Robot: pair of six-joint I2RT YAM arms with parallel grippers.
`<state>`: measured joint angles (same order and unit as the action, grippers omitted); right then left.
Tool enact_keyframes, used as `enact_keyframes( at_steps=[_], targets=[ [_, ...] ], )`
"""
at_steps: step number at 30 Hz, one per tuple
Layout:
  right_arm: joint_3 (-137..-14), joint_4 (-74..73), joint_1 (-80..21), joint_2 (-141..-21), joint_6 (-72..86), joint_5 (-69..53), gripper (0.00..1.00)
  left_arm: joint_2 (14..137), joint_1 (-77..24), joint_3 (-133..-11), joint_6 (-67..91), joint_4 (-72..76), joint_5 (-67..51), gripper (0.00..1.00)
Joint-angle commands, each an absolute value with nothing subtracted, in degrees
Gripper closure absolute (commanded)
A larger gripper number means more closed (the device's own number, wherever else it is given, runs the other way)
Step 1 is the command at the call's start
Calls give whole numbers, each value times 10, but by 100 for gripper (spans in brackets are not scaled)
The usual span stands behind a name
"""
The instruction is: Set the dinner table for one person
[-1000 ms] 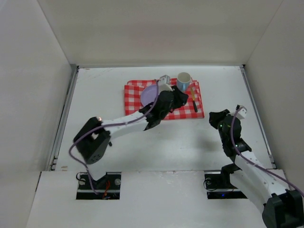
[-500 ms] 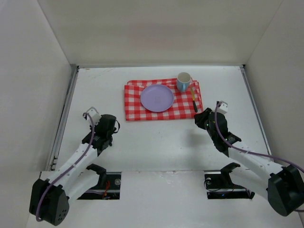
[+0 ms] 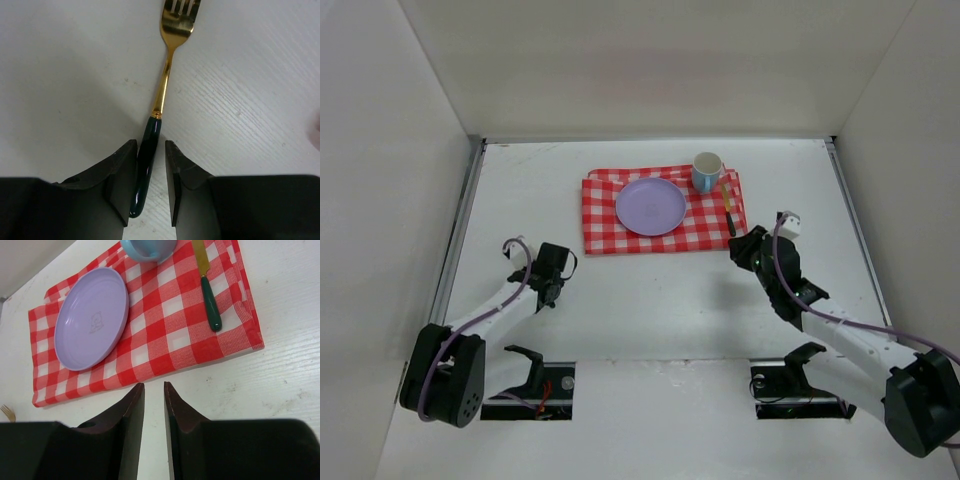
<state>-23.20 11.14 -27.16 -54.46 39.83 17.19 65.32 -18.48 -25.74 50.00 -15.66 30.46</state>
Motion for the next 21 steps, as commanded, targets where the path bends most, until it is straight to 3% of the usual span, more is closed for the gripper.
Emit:
enact_keyframes(
  at_steps=[1,11,16,21],
  targets=[
    [-258,142,-283,-546,387,174,72,657,-178,-245,494,-129,292,74],
    [-250,143,-284,-526,384,182,70,634,-110,-204,492,-110,216,89],
    [-248,145,-285,-520,384,185,52,598,-117,-205,473,-90,211,98],
    [-249,147,-284,-526,384,179,44,562,-164,-277,417,-55,222,99]
  ],
)
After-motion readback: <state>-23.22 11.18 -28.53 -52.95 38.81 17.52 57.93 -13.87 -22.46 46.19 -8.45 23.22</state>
